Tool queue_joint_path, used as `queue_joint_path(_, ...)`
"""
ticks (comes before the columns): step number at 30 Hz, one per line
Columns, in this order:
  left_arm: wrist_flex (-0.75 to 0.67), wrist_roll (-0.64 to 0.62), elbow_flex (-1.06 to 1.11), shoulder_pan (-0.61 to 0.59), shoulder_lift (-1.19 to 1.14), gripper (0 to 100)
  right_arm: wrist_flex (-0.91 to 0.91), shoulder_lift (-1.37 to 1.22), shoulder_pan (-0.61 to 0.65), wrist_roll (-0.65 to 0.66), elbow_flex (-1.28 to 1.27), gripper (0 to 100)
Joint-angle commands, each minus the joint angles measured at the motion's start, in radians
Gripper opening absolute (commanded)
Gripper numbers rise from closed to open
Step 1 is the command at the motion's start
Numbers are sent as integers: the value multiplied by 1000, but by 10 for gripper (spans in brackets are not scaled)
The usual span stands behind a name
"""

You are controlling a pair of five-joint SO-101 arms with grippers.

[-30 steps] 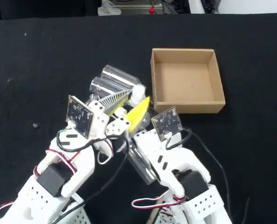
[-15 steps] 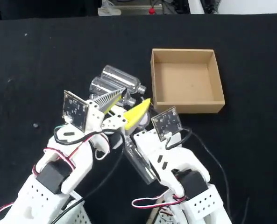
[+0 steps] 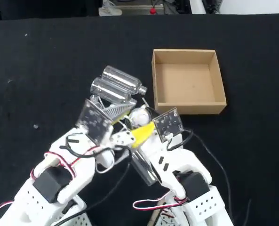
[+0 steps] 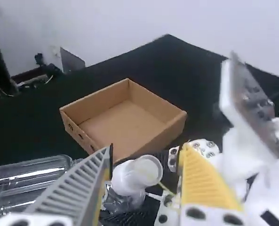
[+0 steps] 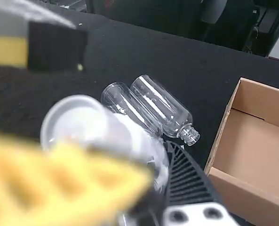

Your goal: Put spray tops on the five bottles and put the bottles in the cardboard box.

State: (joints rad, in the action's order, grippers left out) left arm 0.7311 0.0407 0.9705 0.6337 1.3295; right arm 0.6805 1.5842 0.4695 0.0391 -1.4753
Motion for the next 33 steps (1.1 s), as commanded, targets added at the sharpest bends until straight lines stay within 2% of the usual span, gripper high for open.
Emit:
queue_joint_path(1, 5, 28, -64, 18, 5, 230, 3, 18, 8, 2, 30, 28)
queue_joint_path(6, -8, 32, -53, 16, -6, 230, 3, 18, 8, 2, 30, 28)
queue_joint_path(10, -133, 100, 42, -21, -6, 230, 6, 18, 8, 0, 38, 28)
queue_joint_path(13, -209, 106, 94, -44, 2, 230, 58, 18, 8, 0, 70, 28)
queue_joint_path(25, -216, 114, 94, -54, -6, 230, 72, 18, 5, 2, 84, 11)
queue_joint_path(33, -207, 106, 76, -54, 6, 230, 75, 18, -143, 2, 122, 11)
